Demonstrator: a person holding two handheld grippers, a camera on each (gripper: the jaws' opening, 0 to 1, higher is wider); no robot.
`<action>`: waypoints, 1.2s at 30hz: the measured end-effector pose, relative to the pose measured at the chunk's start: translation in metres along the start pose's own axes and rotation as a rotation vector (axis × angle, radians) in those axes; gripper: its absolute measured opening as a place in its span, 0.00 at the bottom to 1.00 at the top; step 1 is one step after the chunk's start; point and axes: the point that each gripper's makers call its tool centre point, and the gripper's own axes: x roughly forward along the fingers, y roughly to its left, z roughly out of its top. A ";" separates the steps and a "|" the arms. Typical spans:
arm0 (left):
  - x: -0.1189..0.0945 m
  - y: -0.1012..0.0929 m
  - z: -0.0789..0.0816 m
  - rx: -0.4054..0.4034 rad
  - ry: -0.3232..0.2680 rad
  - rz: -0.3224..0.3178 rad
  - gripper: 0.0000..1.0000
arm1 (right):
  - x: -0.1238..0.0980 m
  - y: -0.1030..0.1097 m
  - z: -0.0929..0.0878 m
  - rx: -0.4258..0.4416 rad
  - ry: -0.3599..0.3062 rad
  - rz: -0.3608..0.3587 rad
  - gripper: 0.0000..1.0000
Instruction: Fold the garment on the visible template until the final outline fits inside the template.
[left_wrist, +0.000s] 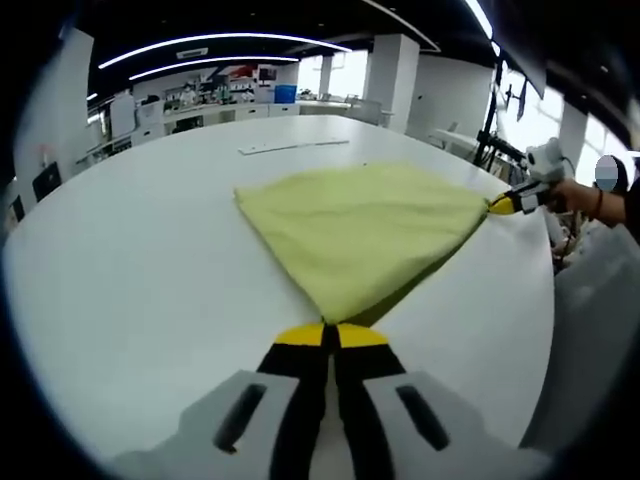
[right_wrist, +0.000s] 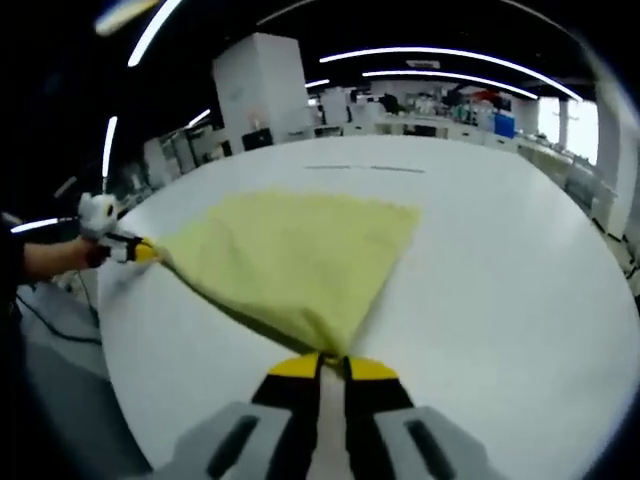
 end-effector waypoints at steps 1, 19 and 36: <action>0.000 0.000 0.000 -0.001 -0.001 0.000 0.00 | 0.002 -0.002 0.000 -0.007 -0.001 -0.014 0.01; -0.004 -0.001 -0.003 0.013 0.012 -0.012 0.00 | -0.012 -0.010 0.003 -0.179 0.036 -0.018 0.00; -0.011 -0.016 -0.016 0.056 0.063 -0.047 0.00 | -0.023 -0.007 -0.017 -0.169 0.058 -0.013 0.00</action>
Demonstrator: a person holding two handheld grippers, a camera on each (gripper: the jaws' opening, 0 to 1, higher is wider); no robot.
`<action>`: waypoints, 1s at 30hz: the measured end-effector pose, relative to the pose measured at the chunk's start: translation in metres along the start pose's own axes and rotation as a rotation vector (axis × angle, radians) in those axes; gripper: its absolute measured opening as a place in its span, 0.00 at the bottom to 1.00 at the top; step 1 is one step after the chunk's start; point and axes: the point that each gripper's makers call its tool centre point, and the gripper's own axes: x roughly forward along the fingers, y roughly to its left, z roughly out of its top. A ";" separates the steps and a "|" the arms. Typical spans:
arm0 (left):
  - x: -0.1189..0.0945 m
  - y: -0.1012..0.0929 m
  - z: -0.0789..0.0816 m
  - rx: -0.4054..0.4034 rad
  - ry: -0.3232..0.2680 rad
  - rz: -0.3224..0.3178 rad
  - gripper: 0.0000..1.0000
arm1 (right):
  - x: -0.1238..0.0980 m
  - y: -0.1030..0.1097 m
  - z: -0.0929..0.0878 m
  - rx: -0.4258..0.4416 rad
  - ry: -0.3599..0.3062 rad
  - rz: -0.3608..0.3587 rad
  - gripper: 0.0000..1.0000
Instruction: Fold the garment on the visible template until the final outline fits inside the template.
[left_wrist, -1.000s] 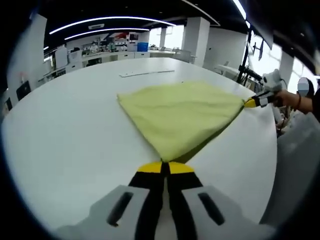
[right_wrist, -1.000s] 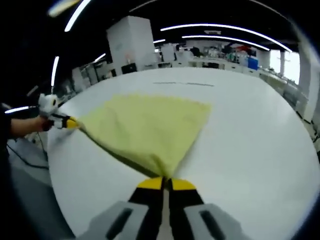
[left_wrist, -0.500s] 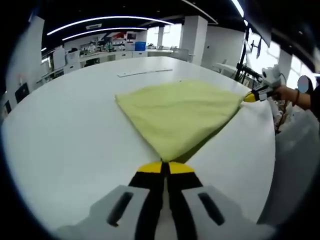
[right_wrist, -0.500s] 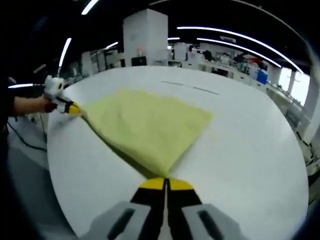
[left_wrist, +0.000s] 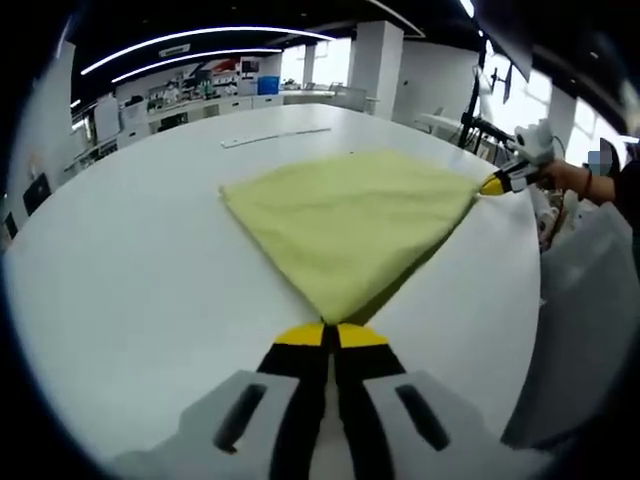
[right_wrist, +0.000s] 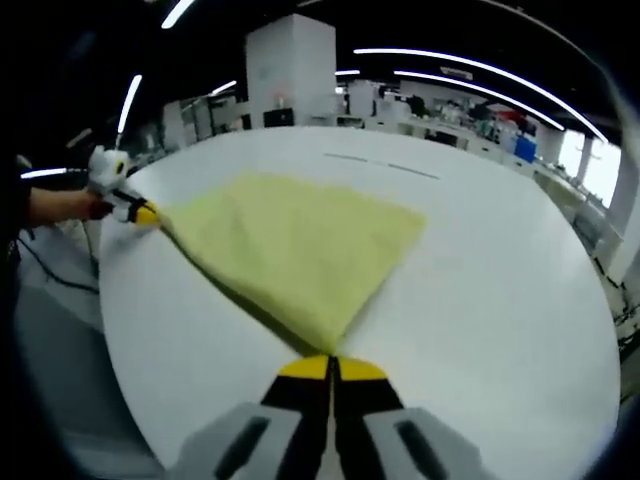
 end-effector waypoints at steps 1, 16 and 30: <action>0.000 -0.001 -0.001 -0.002 0.002 0.003 0.00 | -0.001 0.000 -0.001 0.003 -0.001 0.002 0.00; -0.002 -0.005 -0.006 -0.076 0.013 0.028 0.00 | -0.002 0.002 -0.001 0.065 -0.031 0.004 0.00; -0.011 -0.010 0.014 -0.069 -0.037 0.036 0.34 | -0.009 -0.001 0.015 0.181 -0.079 -0.022 0.29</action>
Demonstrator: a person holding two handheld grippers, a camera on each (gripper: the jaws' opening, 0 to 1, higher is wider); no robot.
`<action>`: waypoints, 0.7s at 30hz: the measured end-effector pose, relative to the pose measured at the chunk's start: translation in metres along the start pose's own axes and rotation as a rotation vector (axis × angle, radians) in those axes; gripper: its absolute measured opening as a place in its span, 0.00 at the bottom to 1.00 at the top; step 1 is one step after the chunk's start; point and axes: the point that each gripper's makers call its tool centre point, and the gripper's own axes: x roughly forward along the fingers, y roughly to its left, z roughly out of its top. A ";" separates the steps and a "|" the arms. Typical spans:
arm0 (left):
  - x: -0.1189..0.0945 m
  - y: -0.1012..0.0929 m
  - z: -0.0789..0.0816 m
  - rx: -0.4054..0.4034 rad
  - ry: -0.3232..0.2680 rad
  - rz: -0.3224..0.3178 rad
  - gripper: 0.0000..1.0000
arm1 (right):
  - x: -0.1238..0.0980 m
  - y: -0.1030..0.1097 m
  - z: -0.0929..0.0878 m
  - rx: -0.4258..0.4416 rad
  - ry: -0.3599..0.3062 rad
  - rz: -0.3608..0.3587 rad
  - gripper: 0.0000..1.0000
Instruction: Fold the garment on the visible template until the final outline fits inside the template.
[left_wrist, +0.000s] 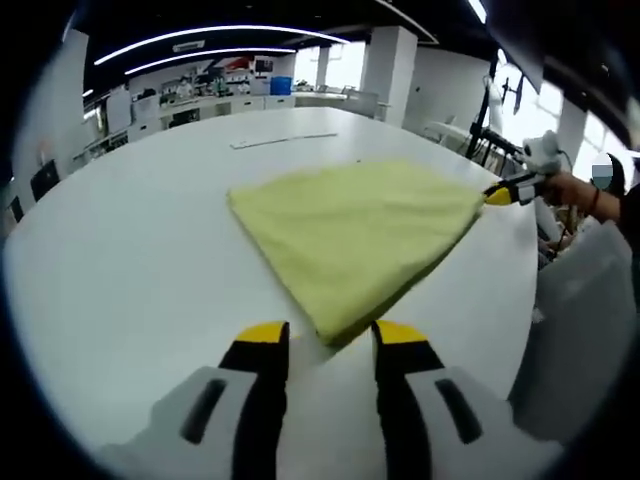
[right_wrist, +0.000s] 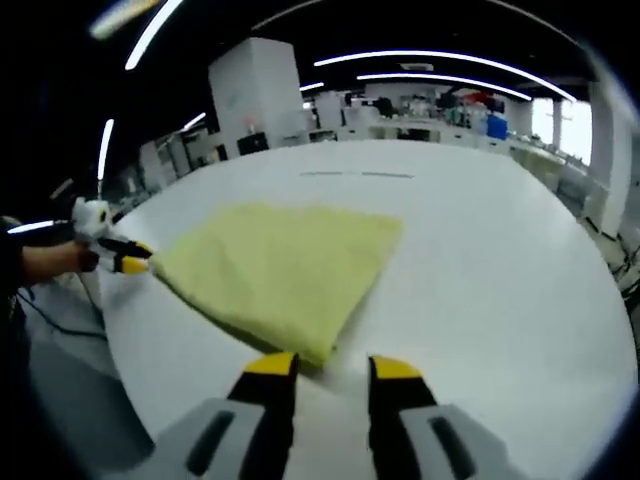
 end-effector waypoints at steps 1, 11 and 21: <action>-0.001 -0.001 0.002 -0.003 -0.004 -0.004 0.36 | -0.001 0.001 0.002 0.007 -0.006 0.002 0.31; -0.015 -0.007 0.024 -0.074 -0.066 -0.028 0.63 | -0.016 0.020 0.029 -0.007 -0.037 0.018 0.60; -0.033 -0.018 0.029 -0.088 -0.032 -0.026 0.82 | -0.031 0.043 0.058 -0.037 -0.077 0.047 0.79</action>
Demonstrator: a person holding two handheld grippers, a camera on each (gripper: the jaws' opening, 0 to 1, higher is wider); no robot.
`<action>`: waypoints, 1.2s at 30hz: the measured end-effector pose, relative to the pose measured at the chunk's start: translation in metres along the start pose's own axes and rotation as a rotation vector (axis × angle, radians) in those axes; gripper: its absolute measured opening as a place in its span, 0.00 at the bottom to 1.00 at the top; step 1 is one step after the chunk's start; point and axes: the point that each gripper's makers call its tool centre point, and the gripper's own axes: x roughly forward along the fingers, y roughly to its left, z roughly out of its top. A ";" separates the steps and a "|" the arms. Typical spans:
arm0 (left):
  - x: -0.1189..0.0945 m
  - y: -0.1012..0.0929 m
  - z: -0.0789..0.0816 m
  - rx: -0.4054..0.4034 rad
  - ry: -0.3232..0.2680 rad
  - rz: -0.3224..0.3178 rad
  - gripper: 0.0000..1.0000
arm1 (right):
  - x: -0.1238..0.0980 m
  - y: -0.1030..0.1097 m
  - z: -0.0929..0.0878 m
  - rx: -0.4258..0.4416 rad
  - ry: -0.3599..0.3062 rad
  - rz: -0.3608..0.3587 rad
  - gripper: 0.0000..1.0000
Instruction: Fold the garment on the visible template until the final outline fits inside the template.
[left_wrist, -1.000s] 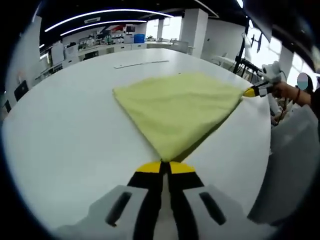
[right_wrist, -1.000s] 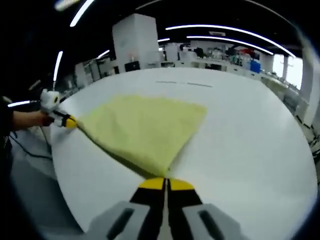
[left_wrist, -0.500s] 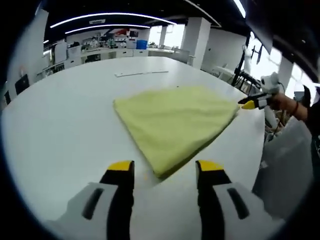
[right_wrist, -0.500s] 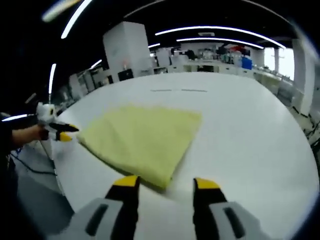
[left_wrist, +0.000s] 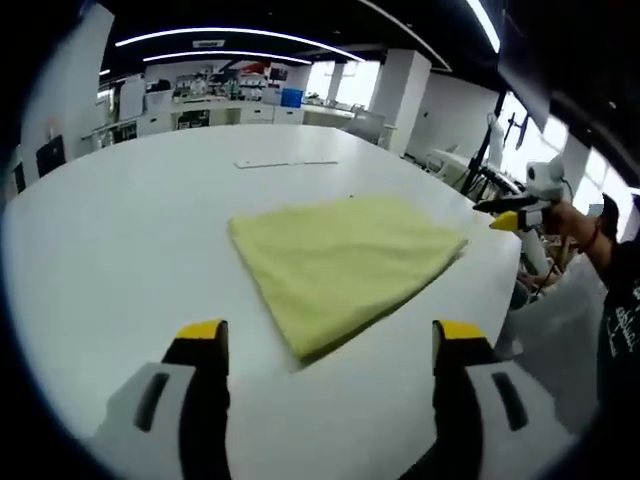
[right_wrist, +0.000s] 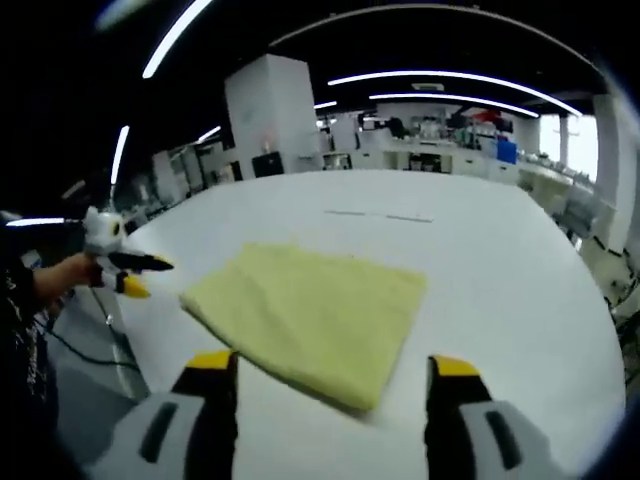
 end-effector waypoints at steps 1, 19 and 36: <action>-0.001 -0.001 0.000 0.007 0.006 -0.002 0.83 | -0.001 0.002 0.001 0.004 0.001 0.003 0.80; -0.028 -0.003 0.027 -0.077 -0.160 0.022 0.99 | -0.016 0.026 0.000 0.035 -0.020 0.008 1.00; -0.033 -0.003 0.016 -0.071 -0.152 0.090 0.99 | -0.023 0.027 -0.005 0.027 -0.030 -0.003 0.98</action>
